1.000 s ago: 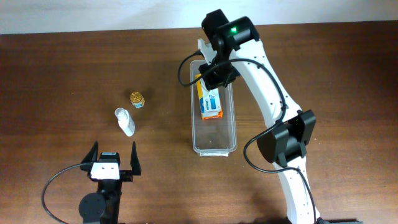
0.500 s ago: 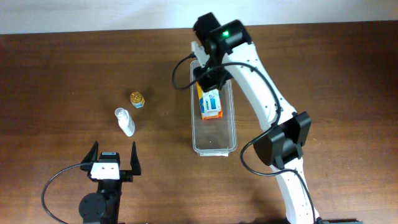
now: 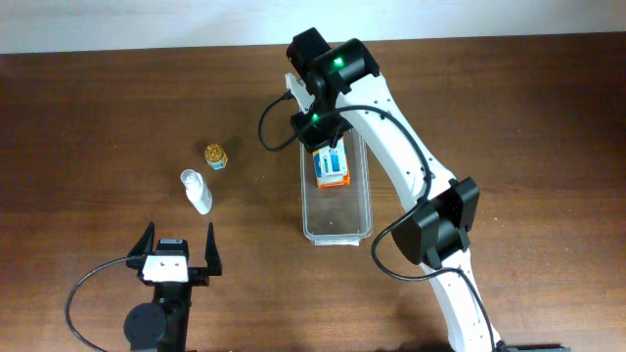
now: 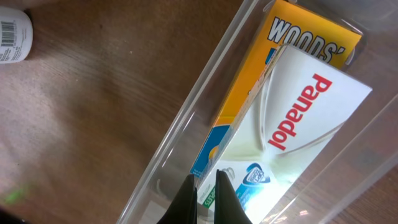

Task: Pack container
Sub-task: 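Lower the Panadol box into the container beside the yellow box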

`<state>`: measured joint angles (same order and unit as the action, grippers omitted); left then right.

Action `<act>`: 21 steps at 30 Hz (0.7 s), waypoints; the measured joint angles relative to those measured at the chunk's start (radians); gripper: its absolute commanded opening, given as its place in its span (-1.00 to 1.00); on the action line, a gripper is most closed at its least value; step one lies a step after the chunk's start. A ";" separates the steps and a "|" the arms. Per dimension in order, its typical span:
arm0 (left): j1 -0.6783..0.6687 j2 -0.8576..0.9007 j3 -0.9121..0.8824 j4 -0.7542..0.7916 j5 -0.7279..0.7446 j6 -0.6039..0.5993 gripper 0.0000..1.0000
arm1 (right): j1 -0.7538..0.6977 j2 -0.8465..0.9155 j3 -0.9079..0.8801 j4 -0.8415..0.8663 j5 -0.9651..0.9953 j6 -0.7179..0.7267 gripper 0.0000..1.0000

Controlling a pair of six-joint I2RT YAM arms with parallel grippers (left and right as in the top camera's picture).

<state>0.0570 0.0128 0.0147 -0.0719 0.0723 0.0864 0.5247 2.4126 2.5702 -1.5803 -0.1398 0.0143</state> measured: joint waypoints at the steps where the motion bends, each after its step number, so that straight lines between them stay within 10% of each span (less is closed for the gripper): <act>1: 0.000 0.000 0.000 0.000 0.000 0.000 0.99 | 0.000 0.002 0.000 0.001 0.000 0.000 -0.92; 21: 0.000 0.000 0.000 0.000 0.000 0.000 0.99 | 0.000 0.045 -0.048 0.070 0.000 0.000 -0.92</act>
<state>0.0570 0.0128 0.0147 -0.0719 0.0727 0.0864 0.5247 2.4577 2.5217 -1.5101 -0.1398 0.0139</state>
